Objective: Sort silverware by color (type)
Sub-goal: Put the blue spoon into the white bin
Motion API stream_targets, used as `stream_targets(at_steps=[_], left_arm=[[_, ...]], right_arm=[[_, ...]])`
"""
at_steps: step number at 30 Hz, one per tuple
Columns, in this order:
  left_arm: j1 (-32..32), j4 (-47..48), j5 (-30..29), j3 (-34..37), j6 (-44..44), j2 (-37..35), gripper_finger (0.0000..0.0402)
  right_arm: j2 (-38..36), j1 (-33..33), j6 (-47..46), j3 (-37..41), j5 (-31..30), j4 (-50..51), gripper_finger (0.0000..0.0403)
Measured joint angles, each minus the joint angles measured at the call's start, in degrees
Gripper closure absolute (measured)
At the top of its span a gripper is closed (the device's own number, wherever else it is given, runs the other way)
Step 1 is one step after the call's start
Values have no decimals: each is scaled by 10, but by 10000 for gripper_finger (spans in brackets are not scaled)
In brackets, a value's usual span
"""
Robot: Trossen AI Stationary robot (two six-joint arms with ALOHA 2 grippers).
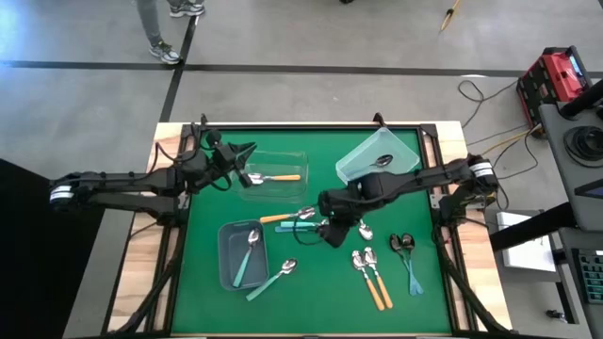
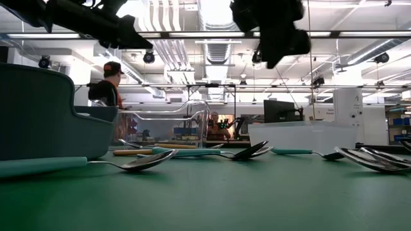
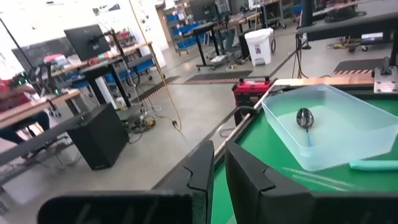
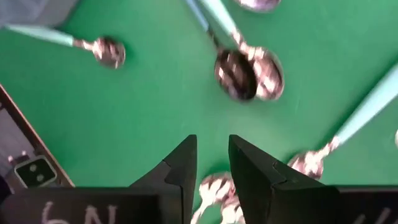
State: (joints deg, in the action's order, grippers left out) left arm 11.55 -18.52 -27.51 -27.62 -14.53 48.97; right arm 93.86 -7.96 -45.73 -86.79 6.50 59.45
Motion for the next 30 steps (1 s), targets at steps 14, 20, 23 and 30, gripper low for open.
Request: stream_targets(at_steps=[14,20,23,30], left_arm=[[1,-35,0,-6,-45,0,379],[1,-34,-4,-8,-57,0,379],[1,-34,-5,-8,-62,0,379],[1,-34,-5,-8,-75,0,379]], right_arm=[[-1,-69,-154,81,61,68,331],[-23,-76,-184,141,91,69,331],[-51,-76,-208,173,92,69,331],[-152,-76,-299,257,87,65,331]])
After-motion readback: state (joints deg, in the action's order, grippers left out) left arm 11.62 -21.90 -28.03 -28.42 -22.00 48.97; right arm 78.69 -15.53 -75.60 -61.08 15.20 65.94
